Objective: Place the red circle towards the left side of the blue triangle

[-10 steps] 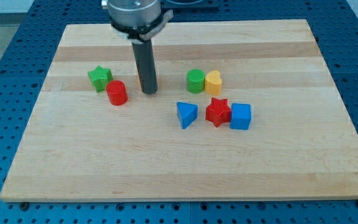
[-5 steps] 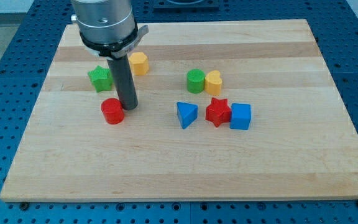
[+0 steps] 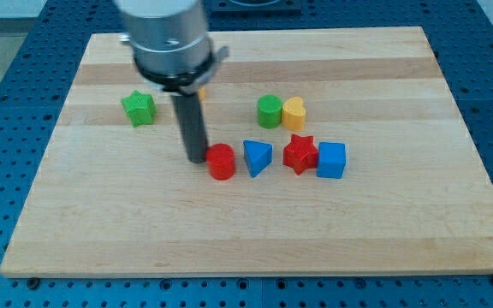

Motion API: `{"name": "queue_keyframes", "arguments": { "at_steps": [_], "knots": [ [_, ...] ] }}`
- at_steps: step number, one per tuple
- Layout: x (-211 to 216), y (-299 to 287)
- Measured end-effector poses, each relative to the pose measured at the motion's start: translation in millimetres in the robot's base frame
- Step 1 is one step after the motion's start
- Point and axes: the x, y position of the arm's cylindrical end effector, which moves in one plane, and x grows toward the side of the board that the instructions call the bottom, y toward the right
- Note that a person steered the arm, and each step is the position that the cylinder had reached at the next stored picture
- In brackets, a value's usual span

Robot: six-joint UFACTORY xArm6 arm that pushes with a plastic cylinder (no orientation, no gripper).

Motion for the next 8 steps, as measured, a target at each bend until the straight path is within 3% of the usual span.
{"name": "queue_keyframes", "arguments": {
  "at_steps": [2,4,8],
  "knots": [
    [17,-24],
    [51,9],
    [48,19]
  ]
}}
